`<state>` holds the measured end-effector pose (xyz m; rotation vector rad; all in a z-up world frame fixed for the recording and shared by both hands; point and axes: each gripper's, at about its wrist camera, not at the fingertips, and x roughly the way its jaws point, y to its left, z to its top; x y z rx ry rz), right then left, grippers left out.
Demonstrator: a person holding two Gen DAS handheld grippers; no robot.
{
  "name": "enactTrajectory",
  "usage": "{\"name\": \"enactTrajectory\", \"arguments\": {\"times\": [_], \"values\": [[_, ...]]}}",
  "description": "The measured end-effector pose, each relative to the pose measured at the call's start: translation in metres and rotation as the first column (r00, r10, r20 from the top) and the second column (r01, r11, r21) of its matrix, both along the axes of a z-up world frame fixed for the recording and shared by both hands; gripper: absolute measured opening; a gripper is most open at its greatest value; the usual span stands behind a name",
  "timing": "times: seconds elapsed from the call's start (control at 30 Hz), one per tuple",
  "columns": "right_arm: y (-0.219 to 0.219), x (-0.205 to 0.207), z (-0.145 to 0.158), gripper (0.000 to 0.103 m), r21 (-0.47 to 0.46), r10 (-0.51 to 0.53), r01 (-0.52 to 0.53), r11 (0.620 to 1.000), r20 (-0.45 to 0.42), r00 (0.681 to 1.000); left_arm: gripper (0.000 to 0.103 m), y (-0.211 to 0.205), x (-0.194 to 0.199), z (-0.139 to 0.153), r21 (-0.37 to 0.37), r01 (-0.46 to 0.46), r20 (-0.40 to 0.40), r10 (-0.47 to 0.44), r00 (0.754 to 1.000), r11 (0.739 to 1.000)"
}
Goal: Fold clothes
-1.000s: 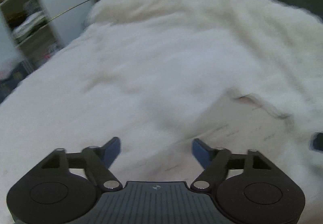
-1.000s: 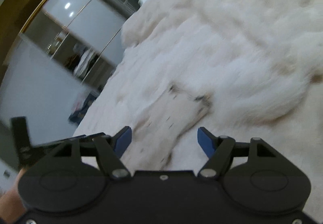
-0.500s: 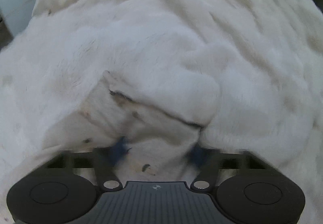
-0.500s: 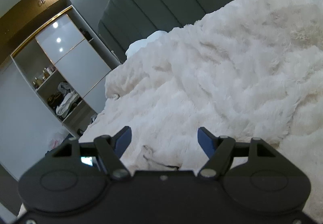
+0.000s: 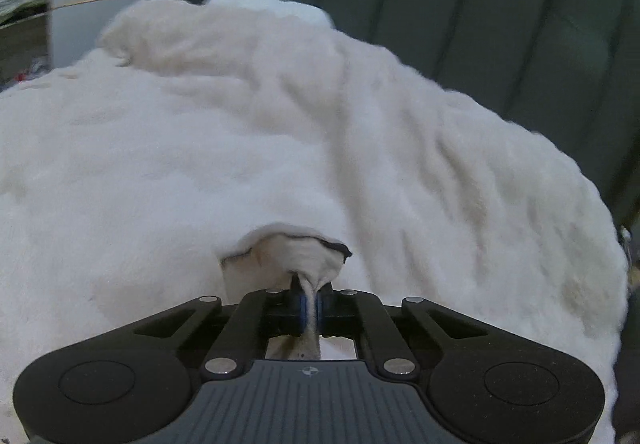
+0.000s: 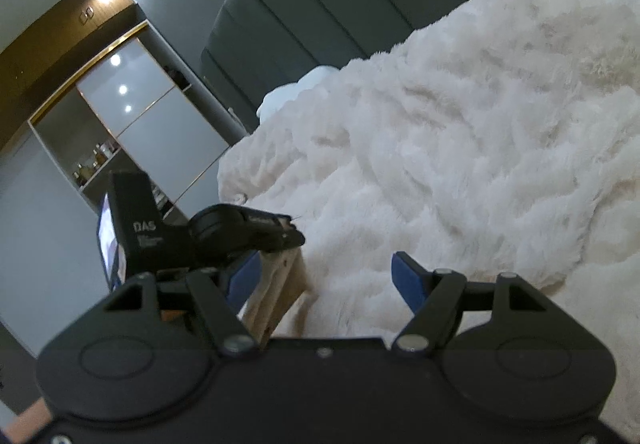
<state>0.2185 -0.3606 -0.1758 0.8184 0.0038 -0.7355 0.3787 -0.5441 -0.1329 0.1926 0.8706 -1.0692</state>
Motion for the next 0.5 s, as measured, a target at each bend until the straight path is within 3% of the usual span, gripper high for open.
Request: {"name": "enactTrajectory", "arguments": {"times": [0.03, 0.13, 0.23, 0.3, 0.4, 0.5], "values": [[0.000, 0.000, 0.000, 0.071, -0.004, -0.002, 0.002, 1.000, 0.000, 1.000, 0.047, -0.005, -0.002, -0.006, 0.026, 0.020, -0.037, -0.019, 0.999, 0.999], [0.001, 0.000, 0.001, 0.071, -0.023, -0.003, 0.003, 1.000, -0.002, 1.000, 0.049, 0.003, -0.013, -0.016, 0.069, 0.030, -0.034, -0.028, 0.999, 0.997], [0.002, -0.003, 0.002, 0.071, -0.040, -0.021, 0.021, 0.999, -0.001, 1.000, 0.059, 0.043, -0.004, 0.006, -0.042, -0.037, -0.094, 0.033, 0.995, 0.998], [0.002, -0.008, 0.003, 0.071, -0.043, -0.041, 0.042, 0.998, 0.022, 0.999, 0.065, 0.088, 0.002, 0.035, -0.093, -0.099, -0.078, 0.092, 0.993, 0.991], [0.004, -0.003, 0.003, 0.071, -0.063, -0.012, 0.012, 0.998, -0.002, 1.000, 0.073, 0.162, -0.005, 0.083, -0.138, -0.175, 0.032, 0.181, 0.983, 0.975], [0.008, 0.003, 0.002, 0.071, -0.068, 0.034, -0.035, 0.997, -0.026, 0.999, 0.080, 0.243, -0.020, 0.128, -0.198, -0.242, 0.135, 0.271, 0.953, 0.950]]}}
